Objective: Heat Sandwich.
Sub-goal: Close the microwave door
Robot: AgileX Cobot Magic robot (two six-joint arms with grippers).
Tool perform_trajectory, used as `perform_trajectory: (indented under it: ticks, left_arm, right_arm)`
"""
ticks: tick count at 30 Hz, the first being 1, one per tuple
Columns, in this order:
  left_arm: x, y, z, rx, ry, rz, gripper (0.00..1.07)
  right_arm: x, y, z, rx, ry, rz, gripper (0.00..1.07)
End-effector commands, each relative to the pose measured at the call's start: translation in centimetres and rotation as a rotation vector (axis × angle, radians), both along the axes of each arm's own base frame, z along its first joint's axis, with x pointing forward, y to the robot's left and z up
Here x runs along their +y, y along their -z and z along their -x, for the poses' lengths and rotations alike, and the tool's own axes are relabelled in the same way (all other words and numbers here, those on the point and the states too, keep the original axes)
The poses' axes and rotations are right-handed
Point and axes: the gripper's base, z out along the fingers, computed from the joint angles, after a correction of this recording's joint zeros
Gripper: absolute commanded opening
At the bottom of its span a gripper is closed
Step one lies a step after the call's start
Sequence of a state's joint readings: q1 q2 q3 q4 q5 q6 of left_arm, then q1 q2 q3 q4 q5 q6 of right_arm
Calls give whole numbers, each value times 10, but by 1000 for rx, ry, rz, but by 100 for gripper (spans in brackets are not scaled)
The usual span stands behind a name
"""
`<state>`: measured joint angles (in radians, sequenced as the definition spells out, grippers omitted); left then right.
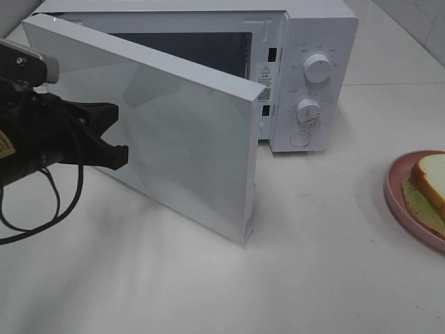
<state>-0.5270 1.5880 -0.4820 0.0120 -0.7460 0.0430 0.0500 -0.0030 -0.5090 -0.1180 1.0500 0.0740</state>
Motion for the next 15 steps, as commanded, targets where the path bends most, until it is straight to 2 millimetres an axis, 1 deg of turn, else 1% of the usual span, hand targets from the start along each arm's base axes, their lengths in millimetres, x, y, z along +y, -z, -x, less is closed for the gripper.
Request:
perform_trajectory:
  ticks: [1, 3, 5, 6, 8, 9, 10, 11, 13, 14, 15]
  left_arm:
    - [-14, -4, -6, -13, 8, 38, 0]
    - [-26, -3, -9, -11, 20, 51, 0]
    - [-28, -4, -10, -8, 17, 58, 0]
    - [-37, -4, -13, -7, 19, 73, 0]
    - [-45, -4, -15, -8, 29, 80, 0]
    - [-45, -4, -15, -8, 29, 80, 0]
    - [-49, -3, -16, -9, 38, 81, 0]
    - [-59, -4, -18, -14, 56, 86, 0]
    - [-67, -4, -21, -15, 71, 89, 0]
    - [-67, -4, -21, -15, 71, 89, 0]
    - [-71, -3, -22, -14, 78, 89, 0]
  right_arm:
    - [0, 1, 3, -29, -2, 8, 76]
    - [0, 1, 3, -29, -2, 8, 76]
    - [0, 1, 3, -29, -2, 8, 76]
    - [0, 1, 3, -29, -2, 8, 76]
    - [0, 1, 3, -29, -2, 8, 76]
    - [0, 1, 3, -29, -2, 8, 76]
    - [0, 1, 3, -29, -2, 8, 76]
    - [0, 1, 3, -29, -2, 8, 76]
    - [0, 1, 3, -29, -3, 9, 76]
    - [0, 1, 3, -29, -3, 9, 76]
    - [0, 1, 3, -29, -3, 9, 76]
